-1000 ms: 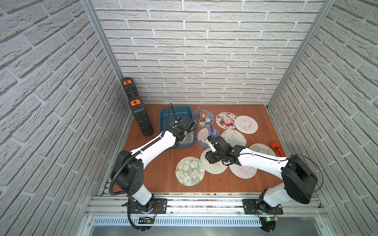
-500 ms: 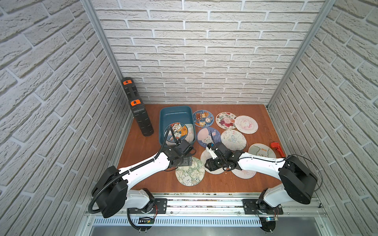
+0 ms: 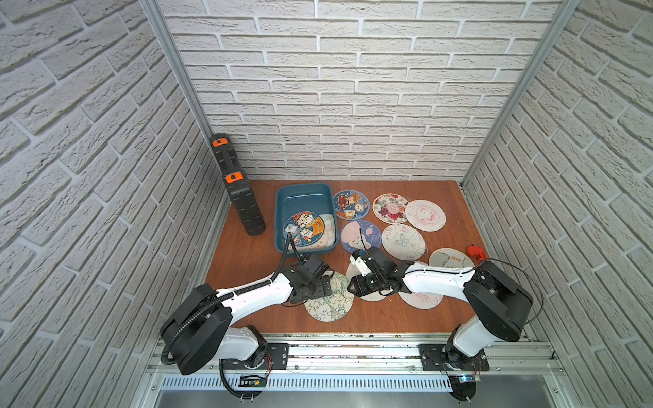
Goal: Put the coasters into the storage box
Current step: Pick up the coaster from the center of the board.
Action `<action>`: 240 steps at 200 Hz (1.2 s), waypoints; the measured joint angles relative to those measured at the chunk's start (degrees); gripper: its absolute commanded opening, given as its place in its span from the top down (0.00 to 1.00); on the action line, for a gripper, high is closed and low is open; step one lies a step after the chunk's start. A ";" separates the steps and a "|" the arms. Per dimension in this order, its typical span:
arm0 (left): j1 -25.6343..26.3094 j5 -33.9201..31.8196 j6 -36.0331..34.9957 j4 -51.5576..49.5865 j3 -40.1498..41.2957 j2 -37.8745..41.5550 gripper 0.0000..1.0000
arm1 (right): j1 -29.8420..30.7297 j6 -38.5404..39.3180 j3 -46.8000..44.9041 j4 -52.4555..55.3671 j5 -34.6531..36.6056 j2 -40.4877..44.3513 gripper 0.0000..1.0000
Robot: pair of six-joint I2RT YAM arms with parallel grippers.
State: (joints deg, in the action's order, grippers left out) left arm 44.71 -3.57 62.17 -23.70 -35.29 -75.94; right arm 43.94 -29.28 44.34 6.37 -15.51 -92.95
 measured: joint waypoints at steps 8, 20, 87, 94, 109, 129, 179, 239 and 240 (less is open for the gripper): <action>-0.24 0.00 0.50 1.09 0.50 0.42 0.02 | 0.02 -0.11 0.00 -0.33 -0.48 -0.24 0.56; -0.52 -0.02 1.01 2.75 1.38 1.09 0.02 | 0.04 -0.15 0.00 -0.98 -1.29 -0.66 0.58; -0.98 -0.15 2.21 7.76 2.69 1.36 0.03 | 0.57 -0.35 2.08 -4.42 -6.10 -5.16 0.69; -1.01 -0.17 2.23 8.09 2.69 1.22 0.03 | 0.74 -0.39 2.45 -4.52 -6.51 -5.62 0.71; -1.07 -0.22 2.21 8.76 2.69 1.03 0.03 | 1.05 -0.44 2.97 -4.72 -6.97 -6.32 0.79; -1.09 -0.26 2.23 9.01 2.73 1.03 0.03 | 1.22 -0.44 3.13 -4.52 -7.30 -6.75 0.89; -1.09 -0.87 2.12 8.85 3.76 2.80 0.03 | 1.62 0.20 4.48 -2.32 -6.25 -6.29 0.94; -1.09 -6.99 -2.27 2.32 2.73 14.84 0.03 | 1.81 4.70 12.92 6.75 -1.29 0.92 0.94; -1.09 -7.19 -2.47 2.27 2.67 15.23 0.03 | 1.81 4.76 13.22 6.88 -1.18 1.03 0.94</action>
State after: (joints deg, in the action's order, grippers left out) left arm 43.62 -10.76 59.70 -21.43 -32.62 -60.71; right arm 45.76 -24.51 57.56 13.26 -16.69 -91.92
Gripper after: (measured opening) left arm 0.970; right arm 0.079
